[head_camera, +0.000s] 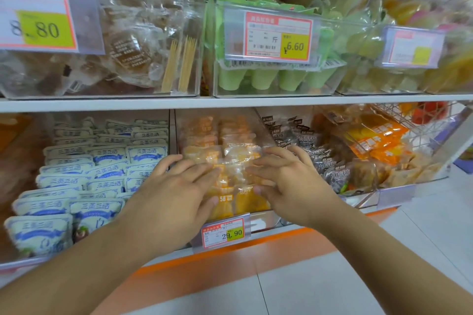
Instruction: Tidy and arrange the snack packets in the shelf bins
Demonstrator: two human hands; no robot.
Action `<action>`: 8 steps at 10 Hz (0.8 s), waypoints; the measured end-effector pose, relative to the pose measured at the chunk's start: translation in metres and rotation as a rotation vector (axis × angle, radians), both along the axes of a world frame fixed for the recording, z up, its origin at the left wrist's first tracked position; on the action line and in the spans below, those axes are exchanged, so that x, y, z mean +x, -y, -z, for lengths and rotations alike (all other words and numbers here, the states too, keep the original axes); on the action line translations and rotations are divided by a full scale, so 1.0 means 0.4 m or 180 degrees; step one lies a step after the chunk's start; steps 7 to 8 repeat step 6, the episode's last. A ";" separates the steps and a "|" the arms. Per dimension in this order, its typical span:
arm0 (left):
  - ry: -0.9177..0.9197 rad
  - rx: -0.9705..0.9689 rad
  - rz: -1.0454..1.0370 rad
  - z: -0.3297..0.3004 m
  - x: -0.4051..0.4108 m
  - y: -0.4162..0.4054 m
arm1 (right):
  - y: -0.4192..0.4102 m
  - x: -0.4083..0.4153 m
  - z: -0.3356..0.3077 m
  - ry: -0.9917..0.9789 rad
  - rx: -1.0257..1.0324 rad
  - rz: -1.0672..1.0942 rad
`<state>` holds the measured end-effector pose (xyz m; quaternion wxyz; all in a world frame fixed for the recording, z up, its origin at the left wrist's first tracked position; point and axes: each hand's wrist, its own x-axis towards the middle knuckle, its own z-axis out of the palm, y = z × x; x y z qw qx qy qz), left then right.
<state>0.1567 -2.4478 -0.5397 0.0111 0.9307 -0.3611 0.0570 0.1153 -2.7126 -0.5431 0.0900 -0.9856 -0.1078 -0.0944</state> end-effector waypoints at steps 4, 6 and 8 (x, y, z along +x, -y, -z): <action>-0.0140 -0.0438 0.0106 -0.003 -0.013 -0.021 | 0.009 -0.024 0.008 0.0029 0.0409 -0.0042; -0.0244 -0.0902 0.0240 -0.037 -0.046 -0.034 | -0.003 -0.041 -0.011 0.0219 0.0632 0.0017; -0.0244 -0.0902 0.0240 -0.037 -0.046 -0.034 | -0.003 -0.041 -0.011 0.0219 0.0632 0.0017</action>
